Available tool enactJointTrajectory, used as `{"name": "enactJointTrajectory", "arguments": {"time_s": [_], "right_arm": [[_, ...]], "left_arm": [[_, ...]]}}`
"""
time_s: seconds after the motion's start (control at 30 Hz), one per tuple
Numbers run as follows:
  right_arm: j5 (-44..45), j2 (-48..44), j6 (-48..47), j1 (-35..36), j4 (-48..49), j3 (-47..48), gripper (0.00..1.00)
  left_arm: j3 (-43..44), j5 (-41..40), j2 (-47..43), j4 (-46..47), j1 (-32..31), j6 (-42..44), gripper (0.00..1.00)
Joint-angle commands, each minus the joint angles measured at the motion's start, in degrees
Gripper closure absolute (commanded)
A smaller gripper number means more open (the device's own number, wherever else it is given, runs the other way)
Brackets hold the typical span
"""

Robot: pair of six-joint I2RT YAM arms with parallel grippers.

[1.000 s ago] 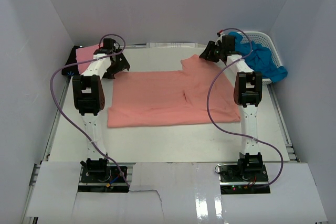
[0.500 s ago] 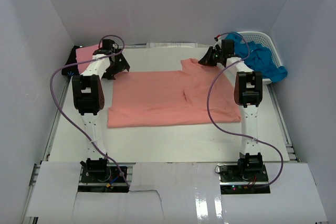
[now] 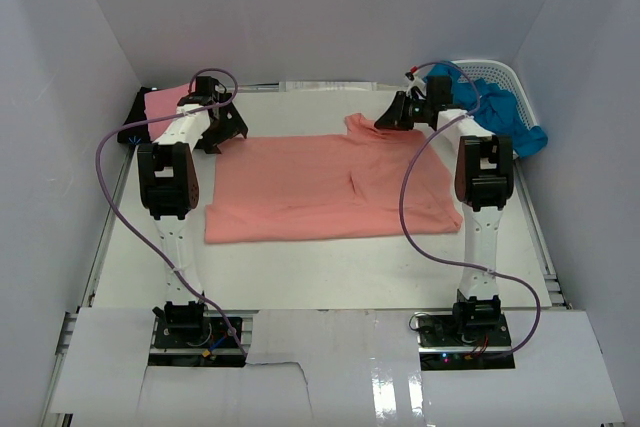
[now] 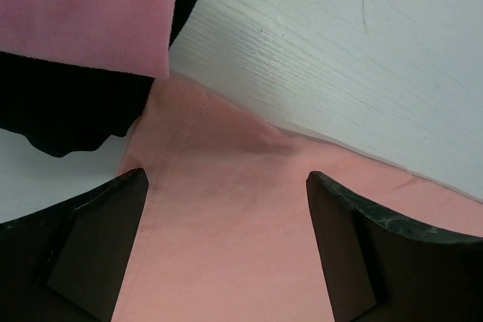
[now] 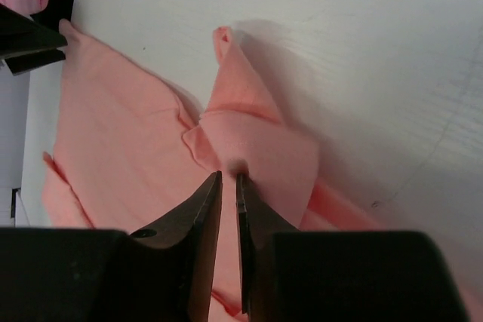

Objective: Fold and stack the t-shirts
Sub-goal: Grap the side of the flattened tshirt furthest away from the robot with both arms

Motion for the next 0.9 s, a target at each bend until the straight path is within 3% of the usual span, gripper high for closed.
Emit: {"name": "enactJointTrajectory", "arguments": {"time_s": [0.0,0.07,0.23,0.3,0.33,0.67,0.87], "right_arm": [[-4.01,-3.55,-1.87,-0.36,-1.69,-3.13,0.80],[-4.80,-3.81,-2.04,-0.36,-2.83,-4.36,0.80],[-6.47,-4.51,-4.32,-0.36,-10.12,-5.59,0.54],[-5.42,-6.35,-5.29,-0.44,-9.09,-9.08,0.39],[-4.72,-8.71,-5.12,-0.36,-5.86,-10.59,0.37],[9.86,-8.83,-5.56,-0.62,-1.09,-3.67,0.36],[17.42,-0.13,-3.54,-1.24,0.50,7.12,0.34]], "left_arm": [[-0.14,0.54,-1.49,1.22,0.34,0.27,0.03],[-0.22,0.54,-1.49,1.13,0.34,0.36,0.03],[-0.14,0.54,-1.23,1.13,0.34,0.45,0.03],[-0.05,2.28,-1.14,1.22,0.34,0.45,0.03],[0.04,2.38,-1.05,1.22,0.34,0.45,0.03],[-0.22,2.56,-1.23,1.31,0.34,0.62,0.03],[-0.40,3.52,-1.05,1.40,0.34,0.80,0.03]]}}
